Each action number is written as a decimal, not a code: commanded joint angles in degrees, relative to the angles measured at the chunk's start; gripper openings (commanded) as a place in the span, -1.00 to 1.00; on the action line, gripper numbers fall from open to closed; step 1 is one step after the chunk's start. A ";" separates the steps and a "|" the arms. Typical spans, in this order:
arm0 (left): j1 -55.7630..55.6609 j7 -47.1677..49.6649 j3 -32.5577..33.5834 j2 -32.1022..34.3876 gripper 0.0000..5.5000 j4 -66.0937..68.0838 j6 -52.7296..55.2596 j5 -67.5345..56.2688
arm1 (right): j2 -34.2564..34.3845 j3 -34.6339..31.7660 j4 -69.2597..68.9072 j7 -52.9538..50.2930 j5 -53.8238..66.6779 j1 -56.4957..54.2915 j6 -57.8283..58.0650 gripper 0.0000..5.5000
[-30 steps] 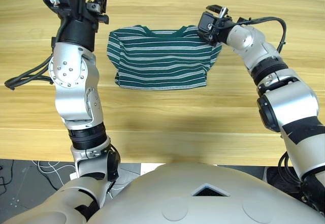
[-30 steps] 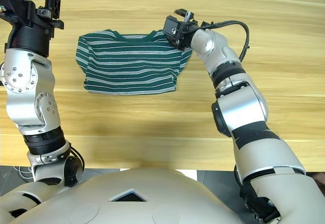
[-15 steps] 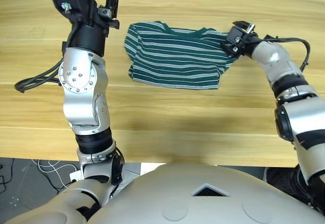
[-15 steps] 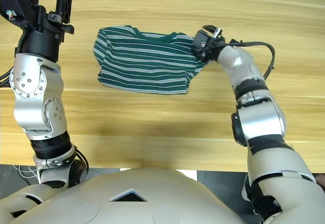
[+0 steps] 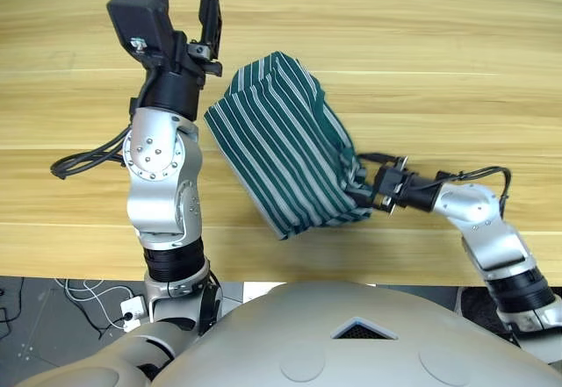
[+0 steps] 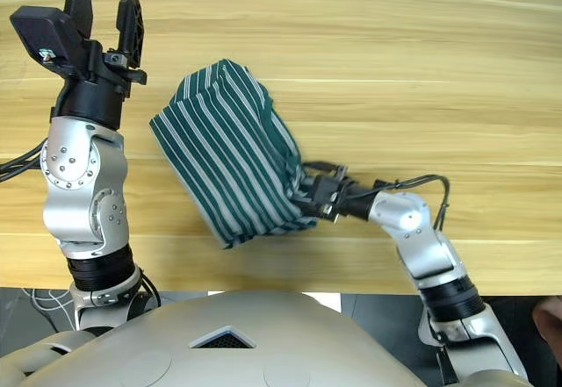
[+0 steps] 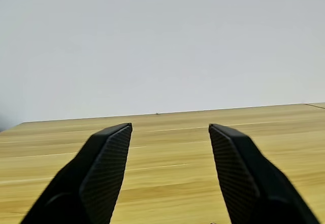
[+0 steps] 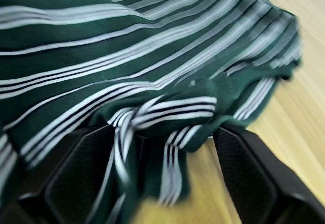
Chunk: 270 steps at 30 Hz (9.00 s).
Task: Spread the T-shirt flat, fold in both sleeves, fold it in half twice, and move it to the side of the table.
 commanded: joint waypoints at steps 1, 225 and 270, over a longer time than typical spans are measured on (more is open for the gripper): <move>0.17 0.51 -0.20 0.00 0.02 -0.42 1.19 0.68 | 0.65 0.21 -6.13 1.01 1.40 -2.68 5.86 0.31; 55.88 -55.31 17.69 43.73 -0.97 -22.05 -24.51 -2.13 | -14.24 -20.03 -12.53 18.85 42.07 5.69 16.52 -1.00; 2.30 -10.20 12.07 7.50 0.09 21.09 -15.24 -4.60 | 13.87 -10.31 12.48 -8.79 14.06 -13.00 1.19 0.17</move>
